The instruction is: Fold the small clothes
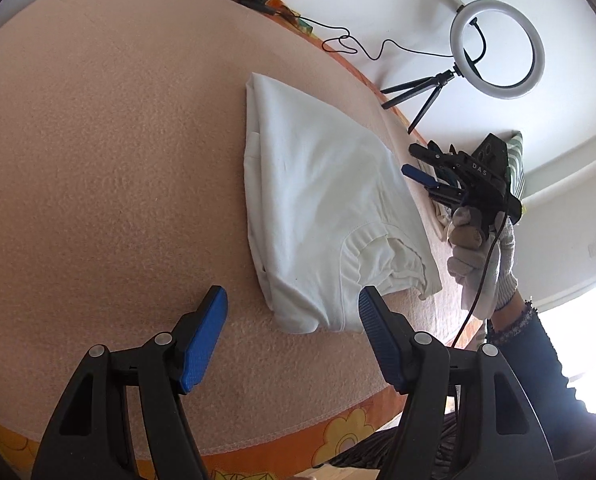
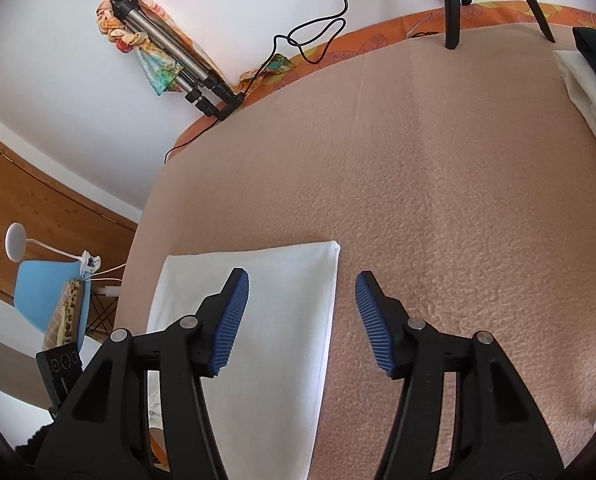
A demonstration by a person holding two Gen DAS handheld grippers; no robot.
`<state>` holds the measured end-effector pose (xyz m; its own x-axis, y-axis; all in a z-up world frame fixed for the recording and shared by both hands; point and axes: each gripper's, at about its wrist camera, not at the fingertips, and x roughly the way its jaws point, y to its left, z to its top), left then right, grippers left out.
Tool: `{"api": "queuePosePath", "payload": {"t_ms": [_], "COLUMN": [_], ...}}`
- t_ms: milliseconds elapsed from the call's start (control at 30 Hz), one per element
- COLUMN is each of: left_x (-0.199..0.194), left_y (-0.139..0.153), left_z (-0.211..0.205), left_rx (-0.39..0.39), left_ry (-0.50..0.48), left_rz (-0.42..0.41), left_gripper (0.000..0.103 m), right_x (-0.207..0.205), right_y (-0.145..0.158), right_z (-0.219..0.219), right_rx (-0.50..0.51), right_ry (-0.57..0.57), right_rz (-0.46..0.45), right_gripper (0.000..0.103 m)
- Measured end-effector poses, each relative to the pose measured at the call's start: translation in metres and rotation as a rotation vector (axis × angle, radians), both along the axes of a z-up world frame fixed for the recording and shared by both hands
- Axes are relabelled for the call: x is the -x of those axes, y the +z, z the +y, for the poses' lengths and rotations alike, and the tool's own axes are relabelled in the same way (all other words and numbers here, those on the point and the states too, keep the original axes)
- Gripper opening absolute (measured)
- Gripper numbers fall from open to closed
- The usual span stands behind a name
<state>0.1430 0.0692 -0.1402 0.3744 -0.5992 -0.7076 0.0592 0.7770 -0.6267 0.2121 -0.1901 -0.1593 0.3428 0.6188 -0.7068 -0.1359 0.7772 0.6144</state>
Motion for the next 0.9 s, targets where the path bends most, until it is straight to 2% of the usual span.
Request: {"api": "queuePosePath", "payload": {"t_ms": [100, 333, 400, 433, 500, 567, 600, 633, 667, 700, 833, 900], "left_x": [-0.004, -0.011, -0.014, -0.015, -0.016, -0.02, -0.021, -0.02, -0.02, -0.019, -0.016, -0.015], "left_y": [-0.001, -0.001, -0.002, -0.002, -0.003, -0.005, -0.006, -0.005, -0.004, -0.002, 0.006, 0.01], "left_z": [0.0, -0.008, -0.013, -0.015, -0.017, -0.017, -0.017, -0.019, -0.02, -0.022, -0.026, -0.027], "left_rx": [0.017, 0.024, 0.018, 0.009, -0.017, -0.018, -0.029, -0.05, -0.065, -0.08, -0.129, -0.146], "left_ry": [-0.001, -0.013, -0.025, -0.027, -0.027, -0.013, -0.01, -0.011, -0.013, -0.014, -0.034, -0.037], "left_rz": [-0.006, -0.029, -0.021, -0.025, -0.023, -0.01, -0.01, -0.014, -0.026, -0.04, -0.095, -0.116], "left_gripper": [0.068, 0.065, 0.049, 0.047, 0.032, 0.026, 0.017, 0.014, 0.012, 0.01, 0.008, 0.008], "right_x": [-0.007, -0.007, -0.006, -0.005, -0.005, -0.004, -0.004, -0.004, -0.005, -0.005, 0.003, 0.005], "right_y": [-0.012, -0.016, -0.014, -0.014, -0.015, -0.016, -0.016, -0.015, -0.016, -0.016, -0.003, 0.005], "right_z": [0.004, 0.017, 0.021, 0.021, 0.023, 0.025, 0.026, 0.027, 0.029, 0.031, 0.037, 0.035], "right_rx": [-0.022, -0.078, -0.07, -0.07, -0.066, -0.056, -0.043, -0.03, -0.017, -0.005, 0.064, 0.065], "right_ry": [0.011, 0.058, 0.065, 0.066, 0.071, 0.075, 0.077, 0.079, 0.079, 0.081, 0.084, 0.065], "right_rz": [0.017, -0.049, -0.062, -0.064, -0.062, -0.058, -0.06, -0.058, -0.051, -0.044, -0.091, -0.102], "right_gripper": [0.059, 0.059, 0.059, 0.058, 0.048, 0.043, 0.037, 0.031, 0.015, 0.01, 0.008, 0.008]}}
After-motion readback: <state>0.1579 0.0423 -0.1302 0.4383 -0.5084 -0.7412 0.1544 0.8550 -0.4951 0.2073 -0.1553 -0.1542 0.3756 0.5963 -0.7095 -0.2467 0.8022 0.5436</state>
